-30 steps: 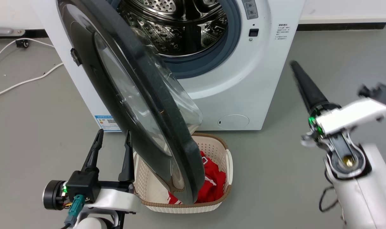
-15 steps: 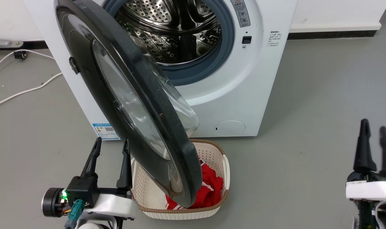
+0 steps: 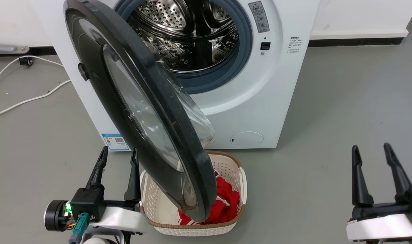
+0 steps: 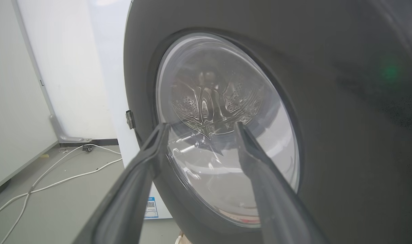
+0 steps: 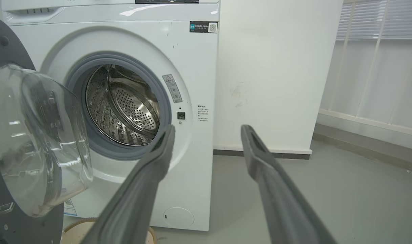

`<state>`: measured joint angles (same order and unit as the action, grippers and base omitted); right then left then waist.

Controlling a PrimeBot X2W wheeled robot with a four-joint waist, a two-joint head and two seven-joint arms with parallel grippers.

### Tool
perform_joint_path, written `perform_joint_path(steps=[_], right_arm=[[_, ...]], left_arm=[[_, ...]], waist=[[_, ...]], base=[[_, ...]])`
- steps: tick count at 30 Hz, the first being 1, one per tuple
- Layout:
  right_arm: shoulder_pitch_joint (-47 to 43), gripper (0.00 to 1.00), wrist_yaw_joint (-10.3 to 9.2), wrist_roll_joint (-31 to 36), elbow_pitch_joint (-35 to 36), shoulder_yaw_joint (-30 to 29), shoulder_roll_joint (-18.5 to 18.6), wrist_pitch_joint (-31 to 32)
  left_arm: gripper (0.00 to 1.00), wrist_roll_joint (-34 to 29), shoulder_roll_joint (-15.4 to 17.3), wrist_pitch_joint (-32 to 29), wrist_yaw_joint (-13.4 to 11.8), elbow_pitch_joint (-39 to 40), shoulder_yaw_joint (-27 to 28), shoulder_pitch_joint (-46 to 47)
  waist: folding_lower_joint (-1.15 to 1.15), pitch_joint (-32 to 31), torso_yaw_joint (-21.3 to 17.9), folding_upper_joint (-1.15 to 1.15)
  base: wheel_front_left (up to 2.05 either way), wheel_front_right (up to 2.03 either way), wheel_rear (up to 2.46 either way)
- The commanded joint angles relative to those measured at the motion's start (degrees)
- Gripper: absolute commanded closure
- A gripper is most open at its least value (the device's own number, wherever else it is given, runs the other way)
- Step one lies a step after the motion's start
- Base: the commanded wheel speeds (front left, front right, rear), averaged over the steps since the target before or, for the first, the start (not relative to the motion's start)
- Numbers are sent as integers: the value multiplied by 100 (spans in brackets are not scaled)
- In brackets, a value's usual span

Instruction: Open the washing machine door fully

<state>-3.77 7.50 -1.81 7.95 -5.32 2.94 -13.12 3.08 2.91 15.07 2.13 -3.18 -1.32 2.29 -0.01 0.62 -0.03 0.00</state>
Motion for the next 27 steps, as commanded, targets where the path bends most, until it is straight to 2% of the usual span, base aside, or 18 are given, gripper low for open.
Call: perform_joint_path(steps=[1,7,19,20,21,22,27], right_arm=[[-81,0,-2,-98,-139,24,-11,-29],[-43,0,-2,-220,-535,53,-11,-95],[114,0,-2,-255,-783,57,-11,-177],[122,0,-2,-263,-797,57,-12,-181],[132,0,-2,-273,-809,54,-12,-183],[142,0,-2,-271,-814,53,-12,-188],[150,0,-2,-285,-848,55,-12,-196]], left_arm=[[0,-43,-4,14,13,11,8,-38],[0,-52,-4,14,8,21,12,-26],[0,-45,-4,14,10,5,9,-25],[29,-48,-4,14,8,14,8,-19],[69,-52,-4,13,6,21,6,-13],[100,-55,-4,14,10,28,4,-8],[100,-68,-4,14,10,191,26,47]], waist=[[1,4,1,0],[1,11,-15,0],[1,17,-41,0],[1,21,-42,0],[1,24,-42,0],[1,27,-42,0],[1,39,-49,0]], base=[[0,0,0],[0,0,0],[0,0,0],[0,0,0],[0,0,0],[0,0,0],[0,0,0]])
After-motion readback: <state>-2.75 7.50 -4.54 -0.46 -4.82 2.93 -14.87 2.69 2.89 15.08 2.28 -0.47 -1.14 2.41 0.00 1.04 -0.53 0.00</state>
